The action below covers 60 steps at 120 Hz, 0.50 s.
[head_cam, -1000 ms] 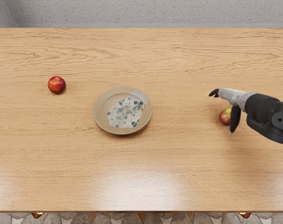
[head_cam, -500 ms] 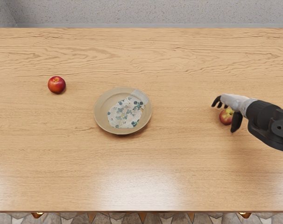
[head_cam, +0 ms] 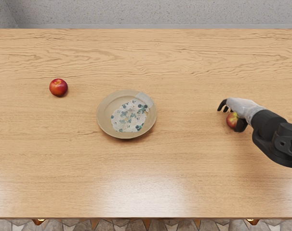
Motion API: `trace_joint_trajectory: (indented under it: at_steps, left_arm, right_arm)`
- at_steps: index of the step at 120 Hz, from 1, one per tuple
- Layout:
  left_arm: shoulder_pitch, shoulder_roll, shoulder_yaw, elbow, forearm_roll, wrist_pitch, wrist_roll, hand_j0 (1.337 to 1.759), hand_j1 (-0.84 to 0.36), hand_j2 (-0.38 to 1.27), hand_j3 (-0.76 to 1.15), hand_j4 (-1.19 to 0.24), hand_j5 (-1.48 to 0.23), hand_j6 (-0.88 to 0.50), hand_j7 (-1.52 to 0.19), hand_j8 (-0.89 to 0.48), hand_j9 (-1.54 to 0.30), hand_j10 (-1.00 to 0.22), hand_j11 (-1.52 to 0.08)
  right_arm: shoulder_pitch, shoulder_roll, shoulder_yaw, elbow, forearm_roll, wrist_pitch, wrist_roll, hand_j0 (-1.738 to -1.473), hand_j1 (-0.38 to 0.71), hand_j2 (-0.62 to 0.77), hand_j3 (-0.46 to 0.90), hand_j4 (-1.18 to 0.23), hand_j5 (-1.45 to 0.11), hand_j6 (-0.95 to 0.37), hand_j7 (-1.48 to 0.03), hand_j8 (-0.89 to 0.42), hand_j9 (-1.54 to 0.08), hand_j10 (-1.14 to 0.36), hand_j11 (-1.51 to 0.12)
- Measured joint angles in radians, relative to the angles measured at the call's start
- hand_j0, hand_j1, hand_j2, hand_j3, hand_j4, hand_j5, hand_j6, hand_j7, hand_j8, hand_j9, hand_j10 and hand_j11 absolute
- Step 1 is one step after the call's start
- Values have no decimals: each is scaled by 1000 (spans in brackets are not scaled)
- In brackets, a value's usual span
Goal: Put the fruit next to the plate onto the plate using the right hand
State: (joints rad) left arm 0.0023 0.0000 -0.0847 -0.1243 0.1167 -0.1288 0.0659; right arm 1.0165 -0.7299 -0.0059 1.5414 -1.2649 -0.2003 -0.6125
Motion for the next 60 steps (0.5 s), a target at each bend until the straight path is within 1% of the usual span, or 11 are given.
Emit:
trace_joint_trajectory:
  at_steps: [5, 16, 30, 47, 60]
  left_arm:
    - [-1, 0, 0, 0, 0, 0, 0, 1658, 325, 4, 0, -21, -27, -21, -27, -21, -27, -21, -27]
    - [-1, 0, 0, 0, 0, 0, 0, 1658, 325, 4, 0, -21, -27, -21, -27, -21, -27, -21, -27]
    - [0, 0, 0, 0, 0, 0, 0, 1658, 325, 4, 0, -21, -27, -21, -27, -21, -27, -21, -27]
    - [0, 0, 0, 0, 0, 0, 0, 1658, 325, 4, 0, -21, -27, -21, -27, -21, -27, -21, -27]
    - [-1, 0, 0, 0, 0, 0, 0, 1658, 325, 4, 0, -21, -27, -21, -27, -21, -27, -21, -27]
  right_arm:
    - [-4, 0, 0, 1, -2, -3, 0, -1655, 151, -177, 0, -375, -519, -389, -499, -380, -513, -381, -510]
    - [-9, 0, 0, 1, -2, -6, 0, -1654, 188, -170, 0, -421, -584, -437, -562, -429, -578, -426, -575]
    - [-11, 0, 0, 2, -1, -8, 1, -1652, 221, -134, 0, -481, -669, -498, -643, -363, -667, -472, -665]
    - [-11, 0, 1, 0, -1, -7, 0, -1645, 235, -94, 0, -555, -795, -471, -753, -313, -794, -440, -797]
    - [-10, 0, 4, -2, 2, -9, 1, -1647, 244, 104, 0, -630, -859, -524, -835, -367, -868, -487, -875]
